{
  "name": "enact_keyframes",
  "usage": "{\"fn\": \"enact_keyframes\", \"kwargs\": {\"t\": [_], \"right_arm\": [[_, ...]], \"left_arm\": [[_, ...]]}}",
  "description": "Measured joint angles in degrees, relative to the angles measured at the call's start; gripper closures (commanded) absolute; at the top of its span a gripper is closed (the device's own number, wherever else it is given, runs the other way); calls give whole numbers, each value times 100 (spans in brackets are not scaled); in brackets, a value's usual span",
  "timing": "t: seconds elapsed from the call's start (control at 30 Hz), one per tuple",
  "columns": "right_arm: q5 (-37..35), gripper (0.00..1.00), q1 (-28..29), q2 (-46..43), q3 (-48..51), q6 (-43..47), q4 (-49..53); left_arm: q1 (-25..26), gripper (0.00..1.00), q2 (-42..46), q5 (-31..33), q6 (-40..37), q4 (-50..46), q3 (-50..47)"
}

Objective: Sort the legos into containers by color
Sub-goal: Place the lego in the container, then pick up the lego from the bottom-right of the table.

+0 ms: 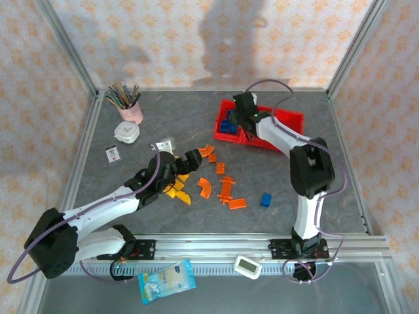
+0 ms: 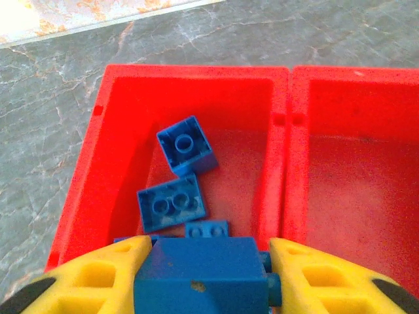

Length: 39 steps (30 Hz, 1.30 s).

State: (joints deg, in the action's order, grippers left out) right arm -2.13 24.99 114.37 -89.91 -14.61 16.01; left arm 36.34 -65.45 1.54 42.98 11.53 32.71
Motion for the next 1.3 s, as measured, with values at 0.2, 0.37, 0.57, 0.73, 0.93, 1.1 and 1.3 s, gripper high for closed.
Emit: {"fn": "enact_keyframes", "kwargs": {"t": [0.2,0.37,0.57,0.73,0.93,1.1,1.3], "right_arm": [[-22,51,-2,697,-756,190,52],[-46,44,-4,911,-1117,345,155],[109,38,-2,638,-973,385,160],[280,32,0,-378,-188,269,74],[319,24,9,-1543,898,-24,55],[256,19,63,-2055,1738,-319,415],[-52,14,345,-2811,2841,-745,927]], "left_arm": [[-50,1,-181,-129,2,157,63],[-50,1,-188,-173,2,208,72],[-50,1,-179,-192,2,201,140],[-50,1,-131,-282,4,197,140],[-44,1,-22,-562,26,199,138],[133,1,109,-667,66,219,66],[675,1,127,-710,68,192,-7]]}}
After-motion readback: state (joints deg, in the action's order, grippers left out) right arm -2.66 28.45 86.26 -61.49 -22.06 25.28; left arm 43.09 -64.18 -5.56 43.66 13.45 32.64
